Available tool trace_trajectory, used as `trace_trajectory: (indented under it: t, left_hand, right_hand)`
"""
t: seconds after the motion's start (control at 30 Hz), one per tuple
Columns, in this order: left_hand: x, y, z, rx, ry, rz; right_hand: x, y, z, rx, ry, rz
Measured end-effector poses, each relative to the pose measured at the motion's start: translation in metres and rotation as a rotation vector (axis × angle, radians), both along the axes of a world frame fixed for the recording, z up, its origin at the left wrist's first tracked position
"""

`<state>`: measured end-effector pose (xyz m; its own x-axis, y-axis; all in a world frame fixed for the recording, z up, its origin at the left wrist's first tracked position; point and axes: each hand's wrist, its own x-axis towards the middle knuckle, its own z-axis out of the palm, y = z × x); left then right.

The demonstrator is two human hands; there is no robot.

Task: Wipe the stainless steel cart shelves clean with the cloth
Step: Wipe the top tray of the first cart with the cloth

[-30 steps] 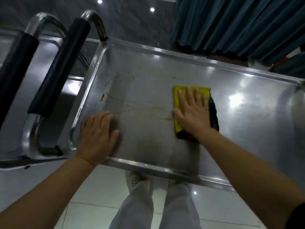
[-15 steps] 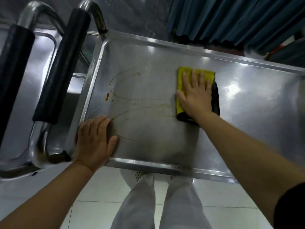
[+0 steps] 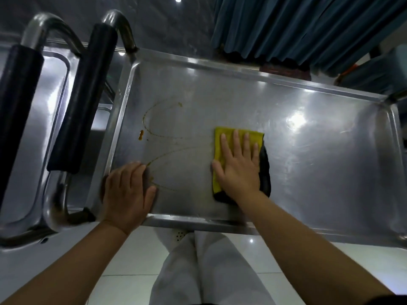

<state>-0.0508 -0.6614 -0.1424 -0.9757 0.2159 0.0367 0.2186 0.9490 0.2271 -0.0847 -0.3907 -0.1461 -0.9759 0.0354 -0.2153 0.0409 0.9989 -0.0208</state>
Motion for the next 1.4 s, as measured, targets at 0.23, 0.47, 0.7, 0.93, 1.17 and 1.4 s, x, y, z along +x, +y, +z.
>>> trace_trajectory:
  t: [0.23, 0.47, 0.7, 0.93, 1.17, 1.4]
  left_hand:
    - [-0.002, -0.001, -0.005, 0.028, 0.052, 0.002]
    - [-0.002, -0.002, -0.005, 0.008, 0.051, 0.005]
    - [-0.002, -0.002, 0.001, -0.02, -0.016, 0.042]
    - [-0.002, 0.001, 0.009, -0.004, -0.022, 0.034]
    - [-0.003, 0.002, 0.007, 0.027, -0.049, 0.052]
    - [-0.007, 0.0, 0.001, 0.016, -0.06, 0.059]
  right_hand:
    - [-0.138, 0.011, 0.001, -0.032, -0.008, -0.091]
    - [-0.17, 0.011, 0.001, -0.017, -0.003, -0.072]
    - [-0.042, -0.02, 0.004, -0.036, 0.015, 0.071]
    - [0.056, -0.045, 0.002, -0.044, -0.007, 0.131]
    - [-0.034, -0.042, 0.002, -0.017, -0.012, 0.094]
    - [-0.171, -0.033, 0.005, -0.054, -0.01, 0.01]
